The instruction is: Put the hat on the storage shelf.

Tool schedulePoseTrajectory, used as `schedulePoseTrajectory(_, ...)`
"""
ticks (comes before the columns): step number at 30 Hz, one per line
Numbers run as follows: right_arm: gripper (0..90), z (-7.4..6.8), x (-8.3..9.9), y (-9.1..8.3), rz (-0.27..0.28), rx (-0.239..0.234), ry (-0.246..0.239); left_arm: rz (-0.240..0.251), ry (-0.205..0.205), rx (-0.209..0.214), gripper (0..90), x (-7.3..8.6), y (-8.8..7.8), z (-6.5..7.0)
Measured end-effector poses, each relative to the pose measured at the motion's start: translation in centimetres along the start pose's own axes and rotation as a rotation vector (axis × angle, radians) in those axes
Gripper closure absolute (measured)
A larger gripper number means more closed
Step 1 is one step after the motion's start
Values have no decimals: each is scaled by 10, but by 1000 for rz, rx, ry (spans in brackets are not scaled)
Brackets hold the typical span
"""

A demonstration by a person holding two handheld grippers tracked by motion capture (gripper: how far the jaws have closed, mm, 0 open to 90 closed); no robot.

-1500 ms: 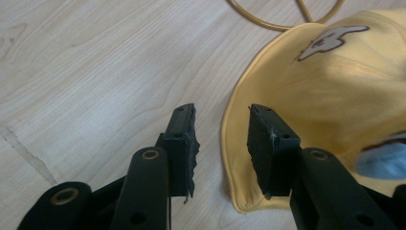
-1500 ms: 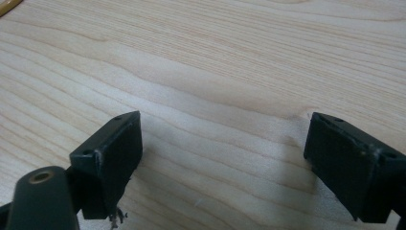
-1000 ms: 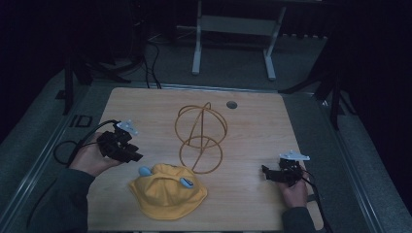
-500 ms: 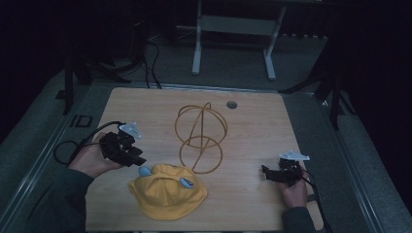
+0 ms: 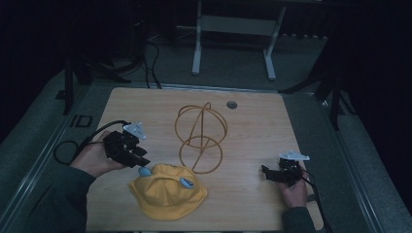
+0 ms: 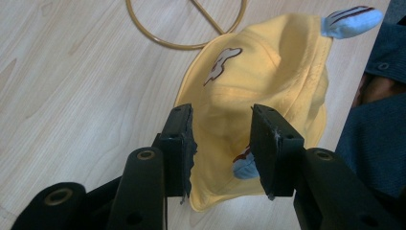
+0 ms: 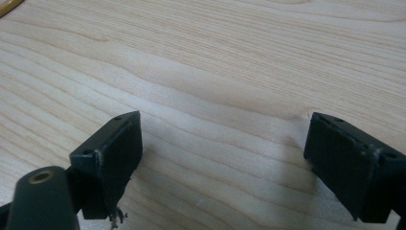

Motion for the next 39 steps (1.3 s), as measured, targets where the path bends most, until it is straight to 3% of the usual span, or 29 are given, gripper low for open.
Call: schedulePoseTrajectory(39,130,-1,0,0,-1,-3,4,-32,104,50,607,-27,-5,20)
Point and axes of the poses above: each handheld gripper's, and its own axes: y roughly forward along the jaws, x roughly out of its underside, z roughly to its right, the point moved 7 cm from there along y, roughly forward along the jaws, and after that the axes turned 1 degree about -y, right-handed, at the moved point
